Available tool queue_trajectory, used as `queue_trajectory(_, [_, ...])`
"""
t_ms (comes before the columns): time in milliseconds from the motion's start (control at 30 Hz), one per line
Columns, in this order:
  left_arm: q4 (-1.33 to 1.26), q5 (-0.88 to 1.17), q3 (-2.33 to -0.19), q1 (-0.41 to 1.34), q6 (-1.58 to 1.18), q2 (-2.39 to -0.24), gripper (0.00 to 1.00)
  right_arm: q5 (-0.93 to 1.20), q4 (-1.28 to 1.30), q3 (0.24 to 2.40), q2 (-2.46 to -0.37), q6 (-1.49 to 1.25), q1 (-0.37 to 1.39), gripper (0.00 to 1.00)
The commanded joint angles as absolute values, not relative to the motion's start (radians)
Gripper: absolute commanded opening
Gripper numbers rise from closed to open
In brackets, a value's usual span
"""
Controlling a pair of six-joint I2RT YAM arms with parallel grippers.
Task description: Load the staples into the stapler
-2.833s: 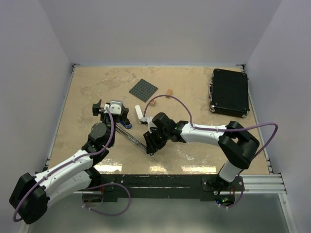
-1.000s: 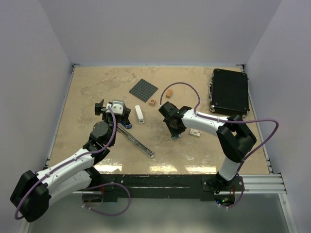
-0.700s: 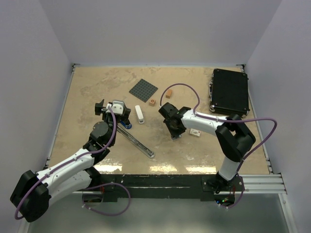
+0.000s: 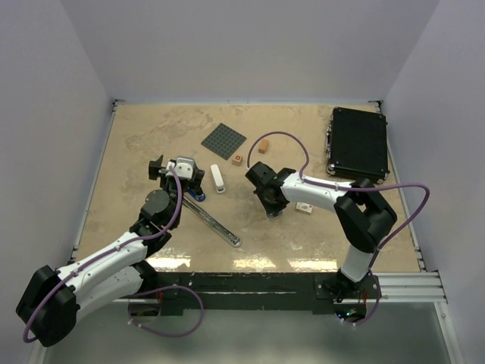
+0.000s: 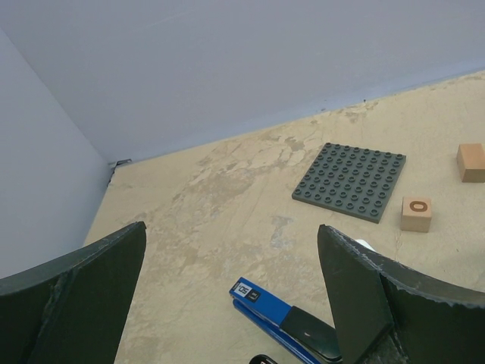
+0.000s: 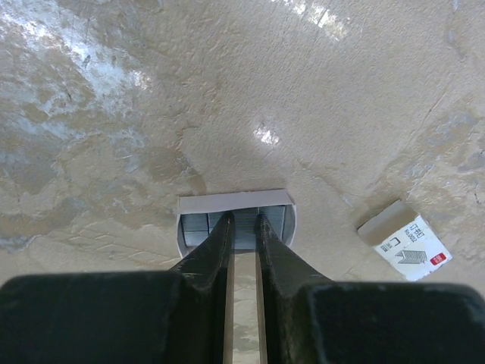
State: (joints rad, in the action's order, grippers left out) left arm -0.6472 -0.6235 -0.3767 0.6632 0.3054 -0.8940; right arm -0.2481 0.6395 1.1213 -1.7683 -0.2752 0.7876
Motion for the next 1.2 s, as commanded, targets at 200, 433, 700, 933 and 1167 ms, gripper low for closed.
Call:
queue_trajectory(200, [-0.686, -0.611, -0.391, 0.660, 0.279, -0.888, 1.00, -0.252, 0.681, 1.173, -1.687, -0.272, 0.798, 0.05])
queue_trajectory(433, [-0.686, -0.612, -0.393, 0.660, 0.279, -0.887, 1.00, -0.238, 0.687, 1.218, -1.651, -0.249, 0.798, 0.05])
queue_trajectory(700, [-0.681, -0.614, -0.393, 0.660, 0.279, -0.882, 1.00, -0.163, 0.612, 1.302, -1.782, -0.221, 0.821, 0.06])
queue_trajectory(933, [-0.684, -0.624, -0.391, 0.660, 0.291, -0.871, 1.00, -0.172, 0.597, 1.364, -1.914, -0.206, 0.836, 0.08])
queue_trajectory(1167, [-0.686, -0.624, -0.393, 0.660, 0.296, -0.867, 1.00, -0.183, 0.656, 1.416, -1.968, -0.215, 0.838, 0.19])
